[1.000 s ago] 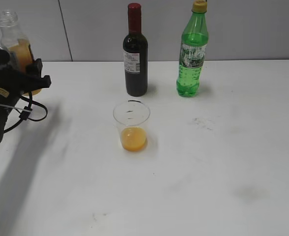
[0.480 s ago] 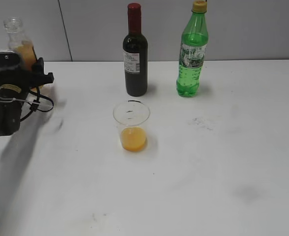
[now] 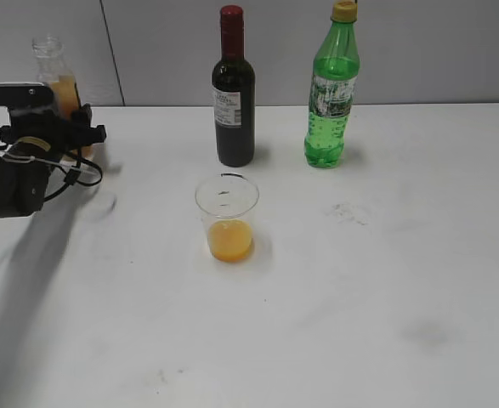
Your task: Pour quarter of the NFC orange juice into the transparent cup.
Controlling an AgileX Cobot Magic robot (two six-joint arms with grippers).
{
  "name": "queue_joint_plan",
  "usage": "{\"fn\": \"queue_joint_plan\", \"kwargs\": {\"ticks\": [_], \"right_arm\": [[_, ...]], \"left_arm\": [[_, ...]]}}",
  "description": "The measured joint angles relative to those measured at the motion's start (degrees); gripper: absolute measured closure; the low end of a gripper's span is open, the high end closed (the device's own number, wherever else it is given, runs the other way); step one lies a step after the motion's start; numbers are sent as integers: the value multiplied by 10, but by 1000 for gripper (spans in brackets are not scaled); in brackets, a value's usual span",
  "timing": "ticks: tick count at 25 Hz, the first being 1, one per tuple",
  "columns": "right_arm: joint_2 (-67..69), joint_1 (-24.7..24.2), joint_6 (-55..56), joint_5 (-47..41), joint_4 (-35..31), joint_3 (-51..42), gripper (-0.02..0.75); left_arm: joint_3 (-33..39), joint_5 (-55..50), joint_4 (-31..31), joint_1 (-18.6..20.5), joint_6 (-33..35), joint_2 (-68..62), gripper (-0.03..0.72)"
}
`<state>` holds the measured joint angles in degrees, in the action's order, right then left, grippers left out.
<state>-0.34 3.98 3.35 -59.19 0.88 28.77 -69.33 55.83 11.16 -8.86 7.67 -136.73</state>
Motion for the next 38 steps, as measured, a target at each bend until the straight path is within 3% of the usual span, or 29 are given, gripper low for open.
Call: {"fn": "queue_joint_plan", "kwargs": {"ticks": [11, 15, 22, 28, 31, 38], "right_arm": [[0, 0, 0, 0, 0, 0, 147], [0, 0, 0, 0, 0, 0, 147], [0, 0, 0, 0, 0, 0, 147], [0, 0, 0, 0, 0, 0, 147], [0, 0, 0, 0, 0, 0, 147], [0, 0, 0, 0, 0, 0, 147]], "left_arm": [[-4, 15, -21, 0, -2, -12, 209], [5, 9, -23, 0, -2, -11, 46], [95, 5, -22, 0, -2, 33, 30], [211, -4, -26, 0, -2, 149, 29], [242, -80, -30, 0, -2, 214, 32], [218, -474, -47, 0, -2, 341, 41]]}}
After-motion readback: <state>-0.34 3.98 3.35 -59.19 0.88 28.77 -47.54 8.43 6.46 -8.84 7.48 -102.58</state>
